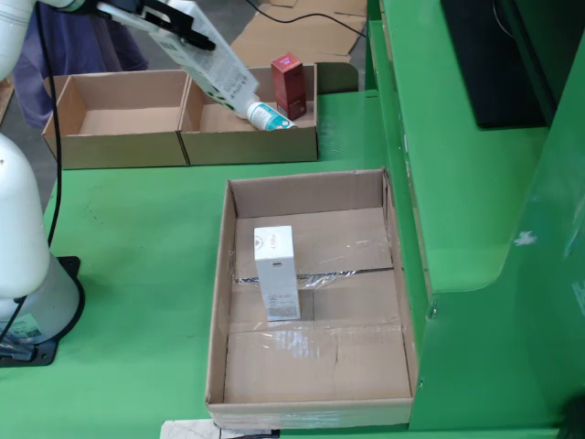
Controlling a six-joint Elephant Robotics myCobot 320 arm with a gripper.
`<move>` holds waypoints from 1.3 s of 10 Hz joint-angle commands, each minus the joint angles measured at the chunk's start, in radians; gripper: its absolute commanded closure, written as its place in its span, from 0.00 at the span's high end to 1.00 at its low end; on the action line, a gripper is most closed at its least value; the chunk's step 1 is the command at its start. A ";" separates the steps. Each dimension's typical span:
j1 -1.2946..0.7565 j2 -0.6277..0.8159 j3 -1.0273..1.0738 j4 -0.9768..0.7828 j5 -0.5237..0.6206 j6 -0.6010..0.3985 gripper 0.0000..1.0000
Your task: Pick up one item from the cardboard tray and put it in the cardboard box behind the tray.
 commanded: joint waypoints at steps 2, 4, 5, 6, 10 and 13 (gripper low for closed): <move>0.115 0.069 0.021 -0.137 -0.007 0.007 0.00; 0.190 0.087 0.021 -0.212 -0.018 0.035 0.00; 0.238 0.097 0.021 -0.243 -0.028 0.053 0.00; 0.303 0.108 0.021 -0.291 -0.042 0.079 0.00; 0.432 0.116 0.021 -0.382 -0.059 0.111 0.00; 0.505 0.085 0.021 -0.395 -0.060 0.118 0.00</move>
